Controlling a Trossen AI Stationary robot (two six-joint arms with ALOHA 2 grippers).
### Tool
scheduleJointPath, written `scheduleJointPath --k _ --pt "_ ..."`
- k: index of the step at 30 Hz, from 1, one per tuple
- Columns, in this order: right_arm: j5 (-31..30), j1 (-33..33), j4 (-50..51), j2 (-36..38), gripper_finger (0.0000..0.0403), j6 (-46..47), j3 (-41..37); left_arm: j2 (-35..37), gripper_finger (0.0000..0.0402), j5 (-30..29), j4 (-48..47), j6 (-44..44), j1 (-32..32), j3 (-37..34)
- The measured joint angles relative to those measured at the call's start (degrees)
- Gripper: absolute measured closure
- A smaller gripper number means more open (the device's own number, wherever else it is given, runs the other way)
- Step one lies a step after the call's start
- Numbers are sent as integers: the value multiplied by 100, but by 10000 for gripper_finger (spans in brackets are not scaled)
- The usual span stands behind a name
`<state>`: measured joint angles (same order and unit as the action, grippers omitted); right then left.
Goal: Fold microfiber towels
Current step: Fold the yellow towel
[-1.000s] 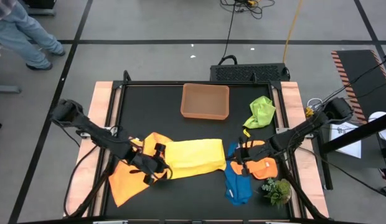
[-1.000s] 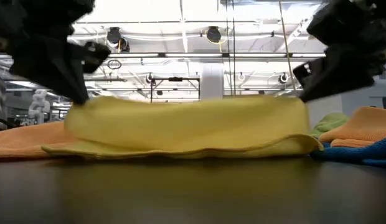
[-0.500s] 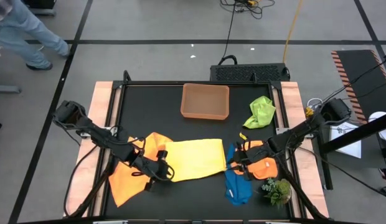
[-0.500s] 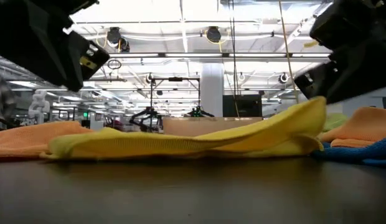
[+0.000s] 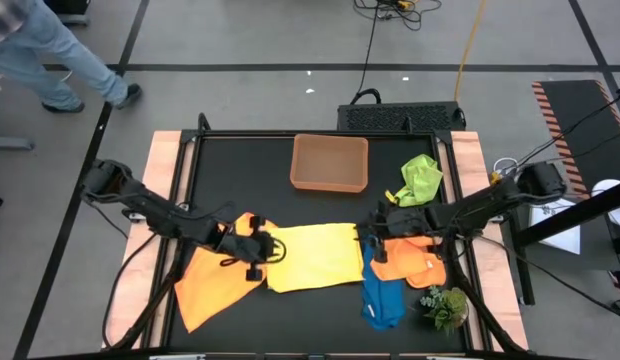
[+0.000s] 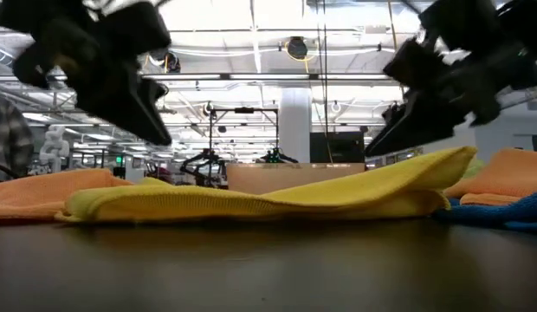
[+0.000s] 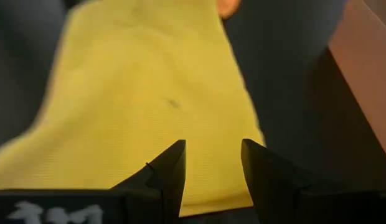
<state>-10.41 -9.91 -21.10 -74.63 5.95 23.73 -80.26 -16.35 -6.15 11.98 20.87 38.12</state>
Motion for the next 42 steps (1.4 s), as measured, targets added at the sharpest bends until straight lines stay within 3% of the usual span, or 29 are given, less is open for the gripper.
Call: scheduleJointPath --k 5,9,15,22,28,32,36,42 --pt "-24 355 -383 -700 254 -213 4 -14 309 108 591 108 -471 -546" --pt "-464 725 -606 -1159 256 -424 4 -14 309 -2 1026 122 -867 -997" --pt "-779 1348 -528 -1303 257 -565 4 92 309 -26 640 -98 -1471 -1155" --pt "-737 1492 -307 -599 257 -607 -2 283 309 -30 1605 -327 -1745 -1142" --pt "-733 1361 -505 278 257 -427 -139 314 309 -24 3173 -1373 -1758 -1133" --pt "-736 1200 -927 523 257 -406 -490 312 309 420 4082 -2045 -1782 -1135" --pt "-734 1029 -1364 684 257 -194 -949 309 309 779 4220 -2468 -1874 -1135" --pt "-741 1018 -2871 690 257 84 -1565 262 309 890 4171 -2606 -2151 -1137"
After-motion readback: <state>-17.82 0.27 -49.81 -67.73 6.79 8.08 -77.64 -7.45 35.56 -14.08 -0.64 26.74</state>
